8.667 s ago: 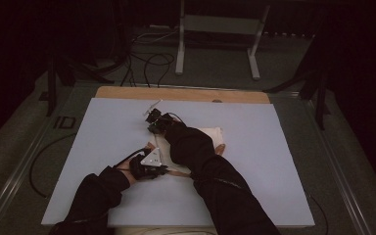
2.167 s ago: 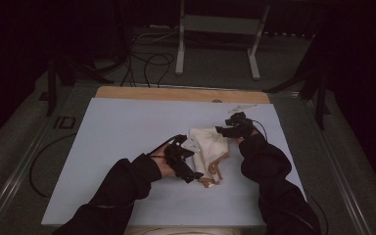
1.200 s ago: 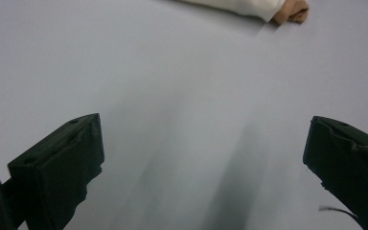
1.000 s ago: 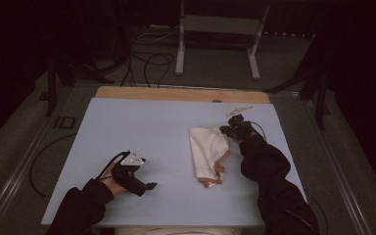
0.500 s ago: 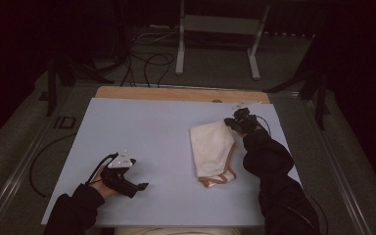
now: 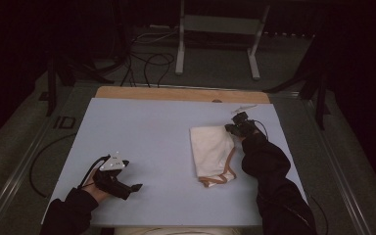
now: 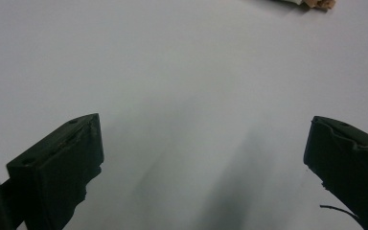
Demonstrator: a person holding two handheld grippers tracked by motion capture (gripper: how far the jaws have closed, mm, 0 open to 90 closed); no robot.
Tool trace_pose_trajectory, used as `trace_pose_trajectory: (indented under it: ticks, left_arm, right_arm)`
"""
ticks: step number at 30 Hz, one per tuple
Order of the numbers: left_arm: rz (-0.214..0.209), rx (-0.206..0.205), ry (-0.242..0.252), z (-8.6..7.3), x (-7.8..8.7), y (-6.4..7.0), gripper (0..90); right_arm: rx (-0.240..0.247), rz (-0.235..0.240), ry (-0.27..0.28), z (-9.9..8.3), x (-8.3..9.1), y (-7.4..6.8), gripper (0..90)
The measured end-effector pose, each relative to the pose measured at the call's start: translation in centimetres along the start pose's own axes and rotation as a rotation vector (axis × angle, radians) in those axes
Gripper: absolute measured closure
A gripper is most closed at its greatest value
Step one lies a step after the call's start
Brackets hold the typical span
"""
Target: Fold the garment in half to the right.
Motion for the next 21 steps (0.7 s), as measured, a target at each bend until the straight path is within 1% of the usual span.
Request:
trace_pose_trajectory:
  ticks: [2,3,6,8,12,14,15,18,19,20,21]
  left_arm:
    - [0.009,0.002,-0.001,-0.13,0.23,-0.16,0.5]
    - [0.009,0.002,-0.001,-0.13,0.23,-0.16,0.5]
    - [0.019,0.004,0.0,-0.39,0.51,-0.35,0.5]
    - [0.021,0.013,0.005,-0.51,0.63,-0.46,0.5]
    - [0.024,0.02,0.006,-0.73,0.85,-0.64,0.5]
    - [0.027,0.022,0.006,-0.77,0.89,-0.67,0.5]
    - [0.027,0.024,0.007,-0.77,0.89,-0.67,0.5]
    - [0.025,0.021,0.005,-0.78,0.8,-0.68,0.5]
    - [0.025,0.023,0.004,-0.8,0.78,-0.69,0.5]
    - [0.025,0.023,0.004,-0.8,0.78,-0.69,0.5]
    - [0.026,0.023,0.004,-0.84,0.79,-0.74,0.5]
  right_arm:
    - [0.002,-0.003,-0.018,-0.29,-0.4,0.07,87.4]
    - [0.002,-0.003,-0.018,-0.29,-0.4,0.07,87.4]
    - [-0.014,-0.007,-0.039,-0.79,-1.01,0.33,87.3]
    - [-0.022,-0.005,-0.038,-0.85,-1.14,0.38,87.2]
    - [-0.019,-0.008,-0.039,-0.87,-1.25,0.41,86.3]
    - [-0.021,-0.006,-0.038,-0.82,-1.23,0.36,82.2]
    - [-0.024,-0.005,-0.036,-0.78,-1.22,0.34,77.1]
    - [-0.028,0.0,-0.032,-0.7,-1.09,0.24,65.9]
    - [-0.026,0.006,-0.033,-0.71,-1.06,0.12,60.4]
    - [-0.026,0.006,-0.033,-0.71,-1.06,0.12,60.4]
    - [-0.025,0.009,-0.032,-0.68,-1.02,0.05,57.8]
Point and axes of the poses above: each handheld gripper's, and its own axes: x roughly backward along the jaws, z roughly out of its top, y roughly to its right, the point moved 8 cm from there along -x, roughly forward along the jaws, and after that the axes turned 3 degrees about -y, right-handed, at the moved point
